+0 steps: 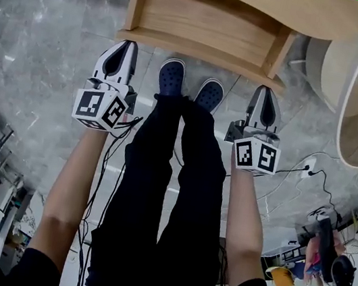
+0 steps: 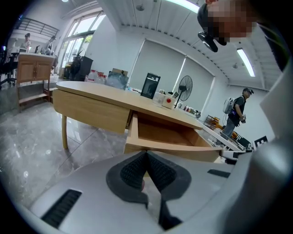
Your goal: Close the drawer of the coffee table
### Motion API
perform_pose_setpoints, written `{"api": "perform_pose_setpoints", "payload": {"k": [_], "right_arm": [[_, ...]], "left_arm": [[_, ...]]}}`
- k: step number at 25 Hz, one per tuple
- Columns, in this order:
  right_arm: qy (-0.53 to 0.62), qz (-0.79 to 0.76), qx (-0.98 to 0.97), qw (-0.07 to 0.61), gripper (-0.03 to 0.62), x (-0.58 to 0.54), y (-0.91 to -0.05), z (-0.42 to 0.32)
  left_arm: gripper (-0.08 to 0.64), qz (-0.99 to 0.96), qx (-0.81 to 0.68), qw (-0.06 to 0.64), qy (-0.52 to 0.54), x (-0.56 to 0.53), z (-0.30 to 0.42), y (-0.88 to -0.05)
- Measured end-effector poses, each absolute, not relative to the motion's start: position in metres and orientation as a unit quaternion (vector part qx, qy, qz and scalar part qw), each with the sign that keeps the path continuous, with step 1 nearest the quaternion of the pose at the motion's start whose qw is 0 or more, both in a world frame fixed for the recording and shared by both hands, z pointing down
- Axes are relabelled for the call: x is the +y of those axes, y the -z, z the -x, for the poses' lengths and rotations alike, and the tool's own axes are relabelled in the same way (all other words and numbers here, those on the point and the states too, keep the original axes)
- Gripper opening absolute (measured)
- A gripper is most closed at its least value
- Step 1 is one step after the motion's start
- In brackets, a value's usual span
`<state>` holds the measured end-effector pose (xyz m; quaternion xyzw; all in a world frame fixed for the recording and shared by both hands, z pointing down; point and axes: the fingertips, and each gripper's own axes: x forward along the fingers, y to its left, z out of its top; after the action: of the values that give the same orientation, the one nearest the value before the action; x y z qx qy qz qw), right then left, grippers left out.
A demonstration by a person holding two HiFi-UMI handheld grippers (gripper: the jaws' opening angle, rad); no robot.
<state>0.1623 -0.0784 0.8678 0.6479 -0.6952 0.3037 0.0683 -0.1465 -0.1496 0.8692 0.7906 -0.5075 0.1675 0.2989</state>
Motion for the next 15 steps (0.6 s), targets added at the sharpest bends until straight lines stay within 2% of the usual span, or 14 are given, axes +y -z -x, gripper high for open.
{"api": "perform_pose_setpoints", "payload": {"k": [15], "right_arm": [[-0.309,-0.665,-0.677,0.061,0.026,-0.114,-0.867,-0.171]], "left_arm": [[0.025,-0.796,-0.499,0.298,-0.168,-0.187,0.138,-0.869]]}}
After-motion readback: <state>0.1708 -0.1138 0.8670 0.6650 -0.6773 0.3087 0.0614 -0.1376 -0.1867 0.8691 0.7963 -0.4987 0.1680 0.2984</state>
